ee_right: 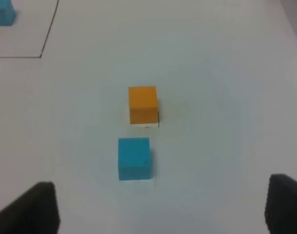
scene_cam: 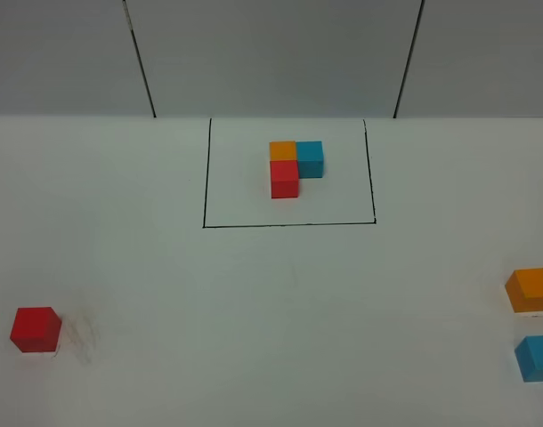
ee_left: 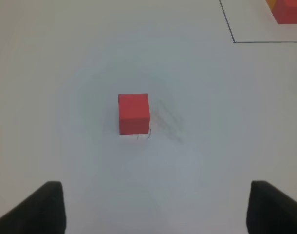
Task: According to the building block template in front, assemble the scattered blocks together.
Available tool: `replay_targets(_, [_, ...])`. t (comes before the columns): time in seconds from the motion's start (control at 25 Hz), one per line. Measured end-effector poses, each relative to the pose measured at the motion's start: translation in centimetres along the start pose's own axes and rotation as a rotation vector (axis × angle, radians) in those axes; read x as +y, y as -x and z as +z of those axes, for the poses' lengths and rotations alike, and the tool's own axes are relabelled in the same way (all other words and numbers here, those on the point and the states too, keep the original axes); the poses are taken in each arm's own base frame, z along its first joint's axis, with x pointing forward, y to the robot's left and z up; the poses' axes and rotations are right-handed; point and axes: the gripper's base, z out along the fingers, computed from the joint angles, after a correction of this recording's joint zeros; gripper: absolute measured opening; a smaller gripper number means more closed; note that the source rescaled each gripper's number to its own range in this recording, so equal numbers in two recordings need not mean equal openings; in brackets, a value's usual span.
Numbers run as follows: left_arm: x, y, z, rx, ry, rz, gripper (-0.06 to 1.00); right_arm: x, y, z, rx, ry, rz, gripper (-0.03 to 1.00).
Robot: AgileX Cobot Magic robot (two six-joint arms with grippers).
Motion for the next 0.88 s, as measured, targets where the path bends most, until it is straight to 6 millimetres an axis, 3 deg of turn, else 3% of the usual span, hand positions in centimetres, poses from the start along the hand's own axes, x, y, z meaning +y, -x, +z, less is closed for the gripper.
replay_targets(0.88, [0.02,0.00,0.00,0.000,0.002,0.002,0.65,0.00,0.00,0.00,0.000,0.000,0.000,0.73])
